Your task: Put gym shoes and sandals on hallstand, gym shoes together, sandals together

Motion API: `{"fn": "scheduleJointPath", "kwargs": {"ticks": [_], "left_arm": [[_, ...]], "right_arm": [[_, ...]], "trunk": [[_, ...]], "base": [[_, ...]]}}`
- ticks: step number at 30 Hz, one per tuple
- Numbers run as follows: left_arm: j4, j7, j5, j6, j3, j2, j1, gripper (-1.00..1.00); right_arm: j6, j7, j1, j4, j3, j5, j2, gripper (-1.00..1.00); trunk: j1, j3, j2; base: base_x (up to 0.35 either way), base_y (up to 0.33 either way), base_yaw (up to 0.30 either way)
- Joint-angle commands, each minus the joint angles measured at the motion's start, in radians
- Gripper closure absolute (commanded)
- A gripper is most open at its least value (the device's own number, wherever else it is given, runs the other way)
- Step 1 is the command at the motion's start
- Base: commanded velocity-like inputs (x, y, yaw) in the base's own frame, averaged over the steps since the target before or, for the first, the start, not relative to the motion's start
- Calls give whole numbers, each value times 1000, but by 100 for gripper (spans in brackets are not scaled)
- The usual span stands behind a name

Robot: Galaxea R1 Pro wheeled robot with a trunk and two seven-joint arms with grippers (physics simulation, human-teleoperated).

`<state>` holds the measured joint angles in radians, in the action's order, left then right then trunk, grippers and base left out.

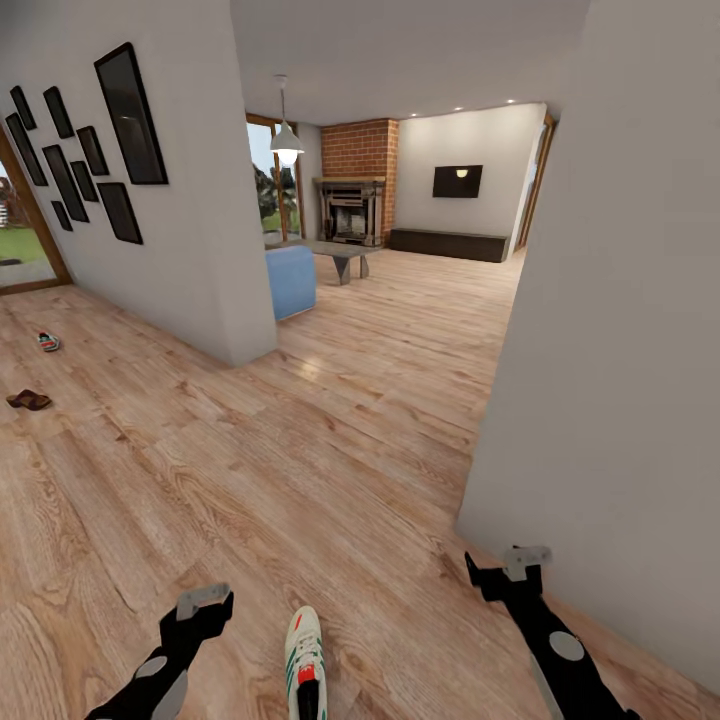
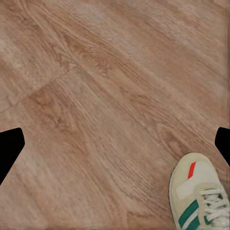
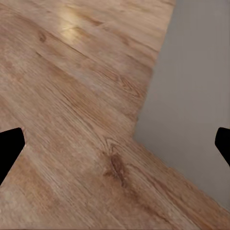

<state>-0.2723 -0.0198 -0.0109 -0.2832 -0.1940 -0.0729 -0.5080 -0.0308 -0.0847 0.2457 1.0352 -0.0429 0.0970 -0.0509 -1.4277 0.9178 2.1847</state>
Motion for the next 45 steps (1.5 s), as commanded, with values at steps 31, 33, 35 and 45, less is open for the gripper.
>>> {"fn": "scheduleJointPath", "kwargs": {"ticks": [31, 33, 35, 45], "left_arm": [[55, -133, 0, 26, 18, 71, 6, -100], [55, -133, 0, 25, 18, 73, 6, -100], [55, -133, 1, 24, 18, 75, 6, -100], [55, -131, 0, 23, 18, 81, 5, -100]], "right_arm": [[63, -127, 6, 72, -9, 18, -4, -100], [63, -127, 6, 71, -9, 18, -4, -100], [63, -127, 6, 70, -9, 18, -4, -100], [63, -127, 6, 69, -8, 18, -4, -100]], "trunk": [[0, 1, 0], [0, 1, 0], [0, 1, 0], [0, 1, 0]], "base": [[0, 0, -4], [0, 0, -122], [0, 0, -181], [0, 0, -253]]}}
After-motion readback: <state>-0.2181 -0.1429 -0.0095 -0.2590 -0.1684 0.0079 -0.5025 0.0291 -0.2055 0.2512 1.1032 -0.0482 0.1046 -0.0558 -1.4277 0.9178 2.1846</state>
